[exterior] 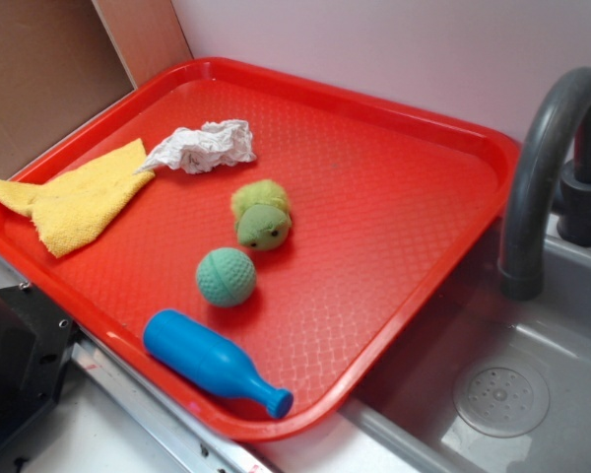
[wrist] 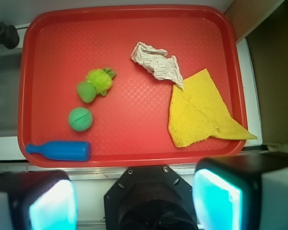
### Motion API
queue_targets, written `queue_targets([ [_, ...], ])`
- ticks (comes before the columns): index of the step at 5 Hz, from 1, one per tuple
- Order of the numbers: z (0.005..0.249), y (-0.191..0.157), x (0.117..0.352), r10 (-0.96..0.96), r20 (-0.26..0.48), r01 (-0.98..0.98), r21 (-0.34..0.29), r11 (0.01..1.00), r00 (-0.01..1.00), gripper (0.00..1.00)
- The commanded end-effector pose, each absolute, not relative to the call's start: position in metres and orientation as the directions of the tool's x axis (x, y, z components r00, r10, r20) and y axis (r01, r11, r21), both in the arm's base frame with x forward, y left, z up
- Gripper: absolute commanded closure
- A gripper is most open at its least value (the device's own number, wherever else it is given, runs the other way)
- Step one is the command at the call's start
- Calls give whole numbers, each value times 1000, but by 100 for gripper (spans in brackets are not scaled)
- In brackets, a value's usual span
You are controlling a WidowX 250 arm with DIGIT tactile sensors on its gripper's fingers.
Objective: Grab the green ball.
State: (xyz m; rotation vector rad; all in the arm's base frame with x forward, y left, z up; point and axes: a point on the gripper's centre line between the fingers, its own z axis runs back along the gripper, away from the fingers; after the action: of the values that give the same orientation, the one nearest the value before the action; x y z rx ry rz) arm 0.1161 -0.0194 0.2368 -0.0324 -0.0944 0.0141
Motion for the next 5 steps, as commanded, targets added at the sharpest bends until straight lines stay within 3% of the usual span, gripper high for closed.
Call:
queue_targets([
  [1,237,-19,116,16,94,-13,-33,999,995,0],
  [2,226,-31,125,183,218,-170,-77,982,959,0],
  [3,218,-47,137,204,244,-191,-77,979,948,0],
  [4,201,-63,150,210,239,-186,-121,975,948,0],
  [5,172,-83,166,178,183,-150,-158,976,967,0],
])
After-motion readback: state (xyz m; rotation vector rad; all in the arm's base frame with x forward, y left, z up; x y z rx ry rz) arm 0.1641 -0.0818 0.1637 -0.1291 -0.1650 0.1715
